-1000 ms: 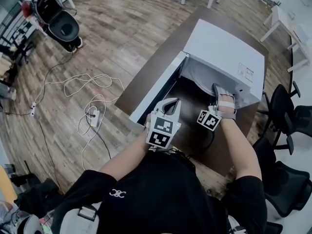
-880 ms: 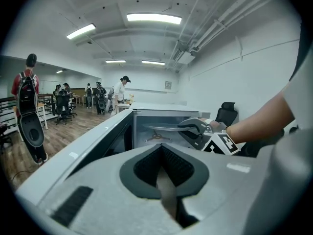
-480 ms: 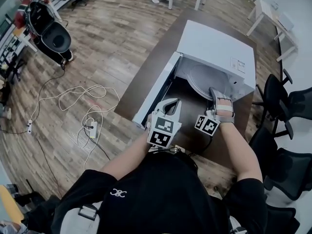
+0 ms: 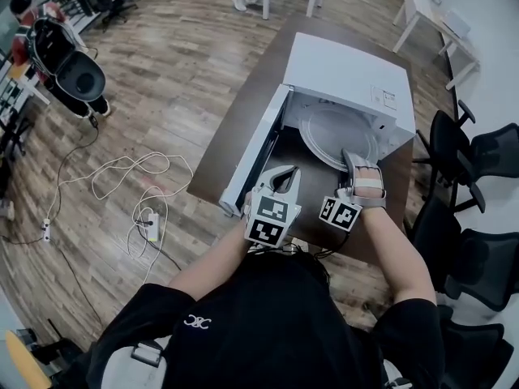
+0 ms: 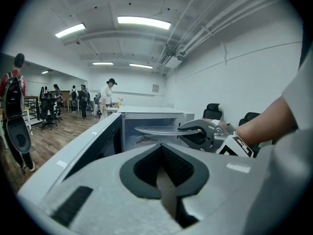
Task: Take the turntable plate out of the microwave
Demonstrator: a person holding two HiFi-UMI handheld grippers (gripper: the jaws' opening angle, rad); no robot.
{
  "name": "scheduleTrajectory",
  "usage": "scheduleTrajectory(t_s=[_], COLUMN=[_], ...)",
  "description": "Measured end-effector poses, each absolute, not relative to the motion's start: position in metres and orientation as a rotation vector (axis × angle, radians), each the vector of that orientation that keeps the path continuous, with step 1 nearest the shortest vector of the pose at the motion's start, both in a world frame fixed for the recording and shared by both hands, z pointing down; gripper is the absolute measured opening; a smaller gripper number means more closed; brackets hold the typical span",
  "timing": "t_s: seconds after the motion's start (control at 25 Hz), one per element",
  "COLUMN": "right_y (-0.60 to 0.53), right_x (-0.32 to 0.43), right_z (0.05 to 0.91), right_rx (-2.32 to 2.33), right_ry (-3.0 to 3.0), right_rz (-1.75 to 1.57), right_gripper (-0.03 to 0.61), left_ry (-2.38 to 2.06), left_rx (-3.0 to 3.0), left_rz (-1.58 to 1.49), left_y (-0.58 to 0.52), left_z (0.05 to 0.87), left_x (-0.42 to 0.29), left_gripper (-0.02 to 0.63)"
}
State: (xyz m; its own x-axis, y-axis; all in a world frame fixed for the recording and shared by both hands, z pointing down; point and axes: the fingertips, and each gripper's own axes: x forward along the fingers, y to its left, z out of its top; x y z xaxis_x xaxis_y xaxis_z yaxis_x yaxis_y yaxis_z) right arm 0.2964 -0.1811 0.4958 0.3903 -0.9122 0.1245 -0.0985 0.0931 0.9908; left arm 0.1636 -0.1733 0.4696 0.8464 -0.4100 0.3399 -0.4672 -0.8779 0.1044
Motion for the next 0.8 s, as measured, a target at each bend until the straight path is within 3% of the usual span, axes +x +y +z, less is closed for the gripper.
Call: scheduleTrajectory(t_s=[0.8], right_y=[-0.1749], right_x=[0.3007], right_z=[0.4959], right_rx=[1.362], right_ry=[-0.981], right_rz=[-0.758], right_gripper=[0.046], left_ry=[-0.663], left_rx=[2.858], left_rz=[0.462], left_y=[-0.1744], left_z=[0.4708], left_x=[0.1633], left_gripper=[0.008])
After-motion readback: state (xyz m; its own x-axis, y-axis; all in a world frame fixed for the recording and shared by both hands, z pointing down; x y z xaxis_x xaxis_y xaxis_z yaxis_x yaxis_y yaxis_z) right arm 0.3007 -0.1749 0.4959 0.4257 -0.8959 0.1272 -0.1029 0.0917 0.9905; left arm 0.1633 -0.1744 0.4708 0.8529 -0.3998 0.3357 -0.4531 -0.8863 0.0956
